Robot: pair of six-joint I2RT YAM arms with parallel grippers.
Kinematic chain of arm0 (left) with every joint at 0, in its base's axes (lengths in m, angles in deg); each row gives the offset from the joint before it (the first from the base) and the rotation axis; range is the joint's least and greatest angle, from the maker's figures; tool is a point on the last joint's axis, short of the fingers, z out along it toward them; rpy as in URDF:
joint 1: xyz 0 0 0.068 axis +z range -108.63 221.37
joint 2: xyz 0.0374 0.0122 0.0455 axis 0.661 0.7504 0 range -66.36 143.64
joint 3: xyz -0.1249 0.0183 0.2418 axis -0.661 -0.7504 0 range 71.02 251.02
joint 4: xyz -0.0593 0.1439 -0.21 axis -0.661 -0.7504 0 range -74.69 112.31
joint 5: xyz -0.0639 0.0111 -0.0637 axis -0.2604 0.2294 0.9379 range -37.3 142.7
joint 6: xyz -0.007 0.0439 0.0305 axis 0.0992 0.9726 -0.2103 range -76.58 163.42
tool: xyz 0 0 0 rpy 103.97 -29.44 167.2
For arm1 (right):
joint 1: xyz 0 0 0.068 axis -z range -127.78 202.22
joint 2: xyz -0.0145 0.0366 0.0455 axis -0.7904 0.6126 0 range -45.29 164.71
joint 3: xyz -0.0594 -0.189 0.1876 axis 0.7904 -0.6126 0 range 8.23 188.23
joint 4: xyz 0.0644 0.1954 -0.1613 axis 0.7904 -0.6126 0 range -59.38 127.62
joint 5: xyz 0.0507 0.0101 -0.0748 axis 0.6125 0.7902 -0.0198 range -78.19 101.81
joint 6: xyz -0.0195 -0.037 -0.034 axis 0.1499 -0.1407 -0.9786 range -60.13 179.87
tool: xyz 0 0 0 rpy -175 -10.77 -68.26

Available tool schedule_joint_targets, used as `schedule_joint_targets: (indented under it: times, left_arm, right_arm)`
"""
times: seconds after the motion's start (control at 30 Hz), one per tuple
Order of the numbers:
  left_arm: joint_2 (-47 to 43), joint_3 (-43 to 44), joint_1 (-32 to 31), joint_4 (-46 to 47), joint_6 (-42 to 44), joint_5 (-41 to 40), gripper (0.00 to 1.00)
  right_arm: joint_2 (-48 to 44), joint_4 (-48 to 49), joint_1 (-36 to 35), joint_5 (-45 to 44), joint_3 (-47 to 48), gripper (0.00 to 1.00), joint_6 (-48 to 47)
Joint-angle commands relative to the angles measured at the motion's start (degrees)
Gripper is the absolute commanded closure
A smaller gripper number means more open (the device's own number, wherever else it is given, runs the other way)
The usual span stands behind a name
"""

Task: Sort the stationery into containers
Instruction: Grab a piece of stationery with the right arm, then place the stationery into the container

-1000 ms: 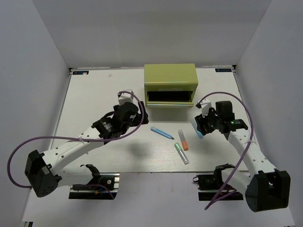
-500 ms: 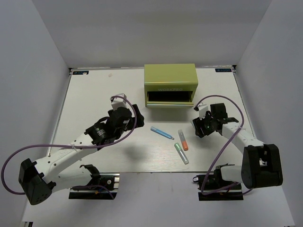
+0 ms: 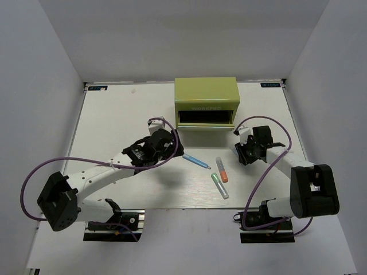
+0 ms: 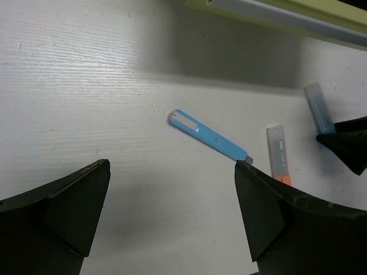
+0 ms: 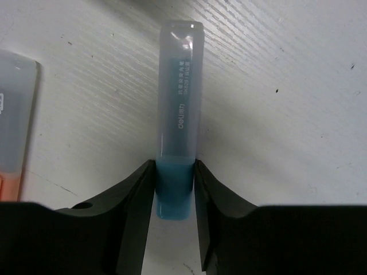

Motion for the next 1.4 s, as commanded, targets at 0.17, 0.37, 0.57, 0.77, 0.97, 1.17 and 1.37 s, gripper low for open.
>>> schedule_joint_targets:
  times: [0.17, 0.37, 0.57, 0.77, 0.97, 1.17, 1.37]
  left_arm:
    - [-0.77, 0.07, 0.30, 5.60, -5.03, 1.37, 0.00]
    - [-0.16, -1.69, 0.30, 6.66, -7.14, 1.90, 0.00]
    - [1.68, -2.30, 0.30, 8.51, -7.14, 3.56, 0.00]
    - [2.21, -2.30, 0.30, 9.03, -5.91, 4.62, 0.00]
    - [2.21, -2.30, 0.30, 9.04, -2.76, 7.08, 0.00]
    - [2.21, -1.77, 0.30, 8.51, -1.52, 8.14, 0.00]
    - [2.38, -1.25, 0.30, 13.86, 3.48, 13.75, 0.04]
  right_arm:
    - [-5.30, -8.61, 0.36, 10.36, 0.74, 0.72, -12.86]
    - [-18.94, -31.09, 0.36, 25.99, 3.02, 0.74, -44.17]
    - [-24.85, -32.46, -0.25, 33.48, 11.72, 0.76, -49.54]
    - [-16.25, -15.96, -1.83, 29.73, 22.62, 0.76, -34.86]
    - [-4.20, -11.00, -4.55, 23.21, 32.99, 0.76, -31.77]
    - [7.57, -12.41, -6.93, 18.46, 42.75, 0.73, -34.41]
    - [13.64, -15.13, -8.95, 16.44, 47.94, 0.51, -35.11]
